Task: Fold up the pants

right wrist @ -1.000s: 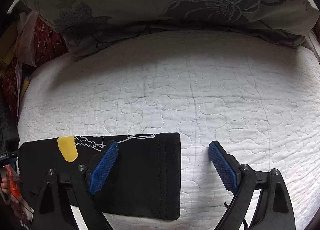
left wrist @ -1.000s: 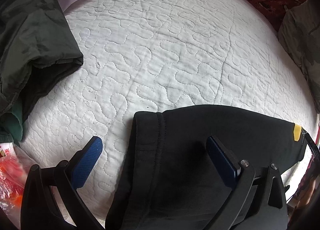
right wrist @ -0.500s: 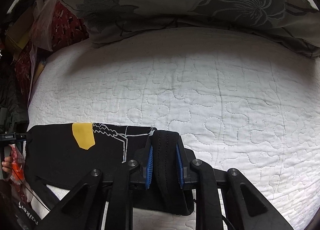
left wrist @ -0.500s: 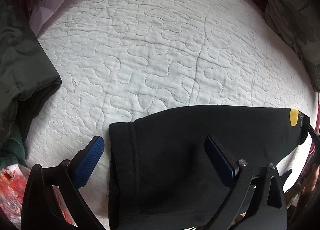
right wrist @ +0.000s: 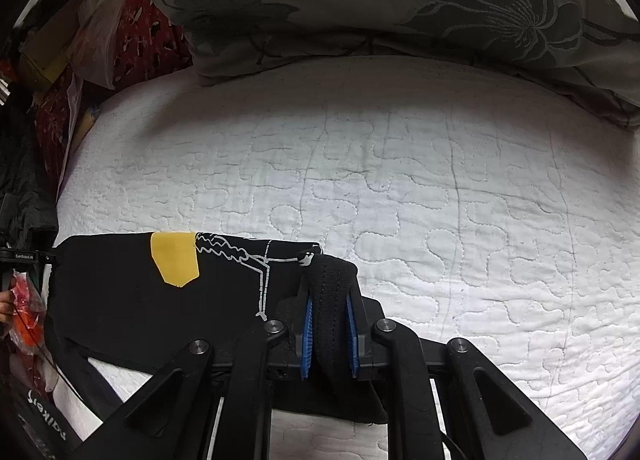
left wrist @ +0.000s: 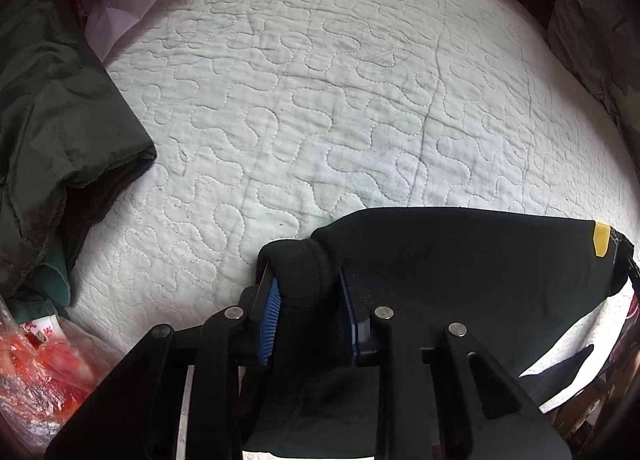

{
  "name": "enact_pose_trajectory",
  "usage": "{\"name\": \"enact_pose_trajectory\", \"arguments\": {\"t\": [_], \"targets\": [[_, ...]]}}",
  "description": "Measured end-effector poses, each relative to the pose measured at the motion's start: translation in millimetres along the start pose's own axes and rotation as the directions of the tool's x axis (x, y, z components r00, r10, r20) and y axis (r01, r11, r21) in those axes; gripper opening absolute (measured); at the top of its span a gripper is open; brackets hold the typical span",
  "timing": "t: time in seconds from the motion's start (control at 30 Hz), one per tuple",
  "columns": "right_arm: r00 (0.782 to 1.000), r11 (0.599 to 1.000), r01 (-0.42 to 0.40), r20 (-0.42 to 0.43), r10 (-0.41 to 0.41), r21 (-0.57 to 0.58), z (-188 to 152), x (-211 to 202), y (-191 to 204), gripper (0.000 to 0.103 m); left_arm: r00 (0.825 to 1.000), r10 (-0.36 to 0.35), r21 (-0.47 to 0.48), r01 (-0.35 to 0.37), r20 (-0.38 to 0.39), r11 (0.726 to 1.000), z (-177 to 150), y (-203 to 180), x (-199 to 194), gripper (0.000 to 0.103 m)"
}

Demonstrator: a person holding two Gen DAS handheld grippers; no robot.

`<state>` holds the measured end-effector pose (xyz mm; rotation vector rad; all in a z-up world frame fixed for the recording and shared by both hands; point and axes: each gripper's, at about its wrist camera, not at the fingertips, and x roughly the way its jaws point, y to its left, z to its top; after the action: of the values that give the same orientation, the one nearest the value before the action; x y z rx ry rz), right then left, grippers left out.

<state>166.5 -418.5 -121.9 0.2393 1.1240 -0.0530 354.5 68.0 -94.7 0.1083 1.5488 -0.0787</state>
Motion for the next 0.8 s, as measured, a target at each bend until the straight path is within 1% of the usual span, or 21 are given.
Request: {"name": "enact_pose_trajectory", "arguments": {"t": [0.17,0.27,0.33,0.47,0.53,0.6,0.7,0.8], "targets": [[1.000,1.000,-0.010,0.014,0.011,-0.027,-5,-10,7,0.011,0.995,-0.001,-0.034,0.005,0.098,0.999,-14,3,-30,0.024],[0.998,0.999,-0.026,0.048,0.028,-0.037,-10,-23,10,0.010,0.989,0.019,-0.039,-0.014,0.145,0.999,-25,2,-47,0.024],[0.996,0.998,-0.038,0.079,0.042,-0.046,-14,-36,11,0.010,0.984,0.038,-0.055,-0.029,0.174,0.998,-32,3,-56,0.024],[0.992,0.997,-0.015,0.122,0.025,-0.080,-23,-57,14,0.010,0.969,0.063,-0.101,-0.040,0.238,0.994,-57,18,-81,0.024],[0.989,0.996,-0.006,0.148,0.020,-0.094,-28,-68,16,0.010,0.961,0.071,-0.121,-0.040,0.269,0.992,-64,20,-90,0.024],[0.984,0.994,0.001,0.180,0.019,-0.113,-36,-80,20,0.010,0.952,0.078,-0.137,-0.038,0.297,0.990,-77,24,-101,0.024],[0.975,0.988,0.018,0.221,0.016,-0.151,-53,-97,28,0.010,0.936,0.088,-0.167,-0.032,0.342,0.985,-107,29,-114,0.024],[0.968,0.983,0.034,0.250,0.012,-0.180,-74,-109,33,0.010,0.929,0.080,-0.208,-0.003,0.363,0.978,-138,42,-115,0.024]]}}
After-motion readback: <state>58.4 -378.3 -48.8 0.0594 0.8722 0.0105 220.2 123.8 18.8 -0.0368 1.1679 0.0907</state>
